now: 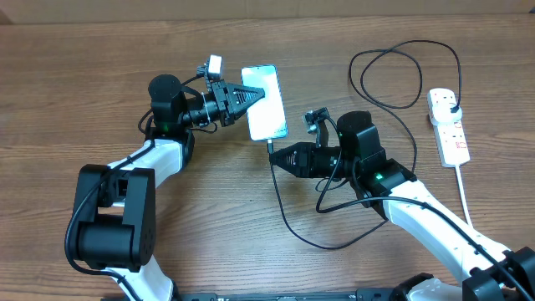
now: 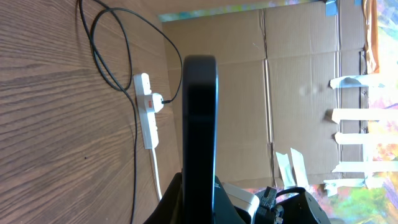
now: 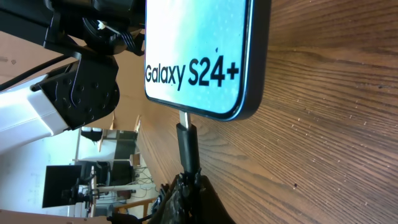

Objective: Plug charger to phone and switch on socket

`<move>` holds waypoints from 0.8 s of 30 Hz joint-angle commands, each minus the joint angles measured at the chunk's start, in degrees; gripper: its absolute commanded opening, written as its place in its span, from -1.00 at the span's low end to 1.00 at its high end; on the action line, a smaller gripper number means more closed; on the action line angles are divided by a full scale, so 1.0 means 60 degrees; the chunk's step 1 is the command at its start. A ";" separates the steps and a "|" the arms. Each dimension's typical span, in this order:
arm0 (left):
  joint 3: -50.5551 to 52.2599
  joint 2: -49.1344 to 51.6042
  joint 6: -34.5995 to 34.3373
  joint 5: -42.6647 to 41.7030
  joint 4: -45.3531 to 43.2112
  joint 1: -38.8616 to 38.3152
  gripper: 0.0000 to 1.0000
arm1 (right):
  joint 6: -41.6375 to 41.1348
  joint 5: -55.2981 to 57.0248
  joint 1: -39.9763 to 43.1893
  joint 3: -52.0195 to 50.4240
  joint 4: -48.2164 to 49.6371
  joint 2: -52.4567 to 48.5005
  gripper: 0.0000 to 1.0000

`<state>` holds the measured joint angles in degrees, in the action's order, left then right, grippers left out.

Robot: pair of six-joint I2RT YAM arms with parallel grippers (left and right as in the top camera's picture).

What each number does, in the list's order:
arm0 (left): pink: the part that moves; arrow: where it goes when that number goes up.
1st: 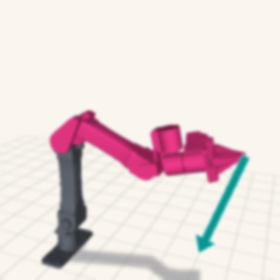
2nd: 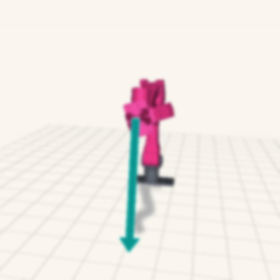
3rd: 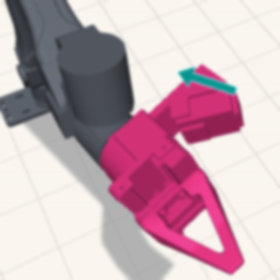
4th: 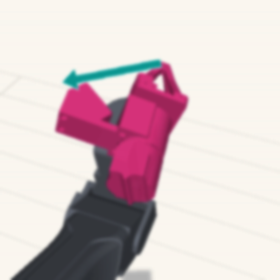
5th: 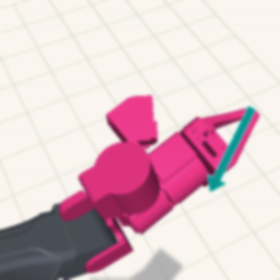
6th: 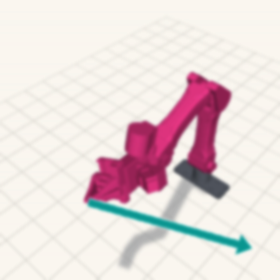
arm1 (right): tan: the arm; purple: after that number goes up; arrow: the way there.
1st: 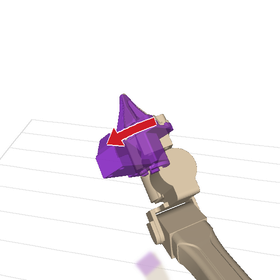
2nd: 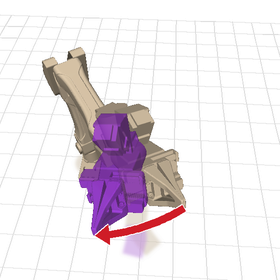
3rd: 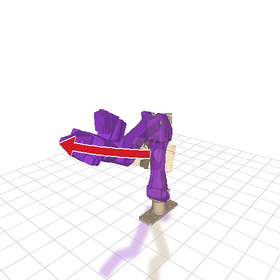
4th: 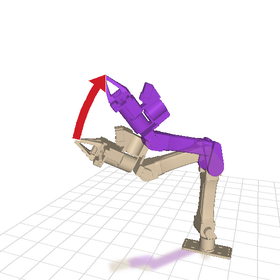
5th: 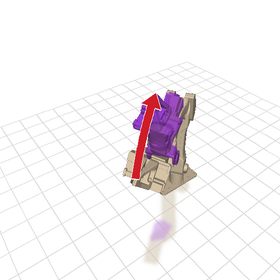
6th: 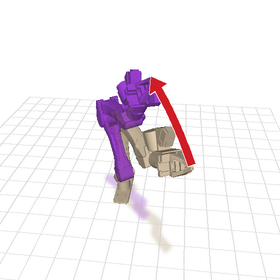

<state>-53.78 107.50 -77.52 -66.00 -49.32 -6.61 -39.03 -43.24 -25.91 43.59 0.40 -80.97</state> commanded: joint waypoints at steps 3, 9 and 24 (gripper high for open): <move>-0.0164 0.0011 0.0401 -0.0171 -0.0109 0.0036 -0.92 | -0.0036 -0.0015 0.0047 -0.0044 0.0080 -0.0036 -0.93; -0.0164 0.0011 0.0470 -0.0200 -0.0109 0.0036 -0.92 | -0.0076 0.0018 0.0047 -0.0044 0.0120 -0.0036 -0.92; -0.0164 0.0011 0.0455 -0.0168 -0.0109 0.0036 -0.91 | -0.0248 0.0200 0.0047 -0.0044 -0.0106 -0.0036 -0.92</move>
<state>-53.78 107.50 -76.03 -66.00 -49.30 -6.61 -40.29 -43.00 -25.91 43.59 -0.21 -80.97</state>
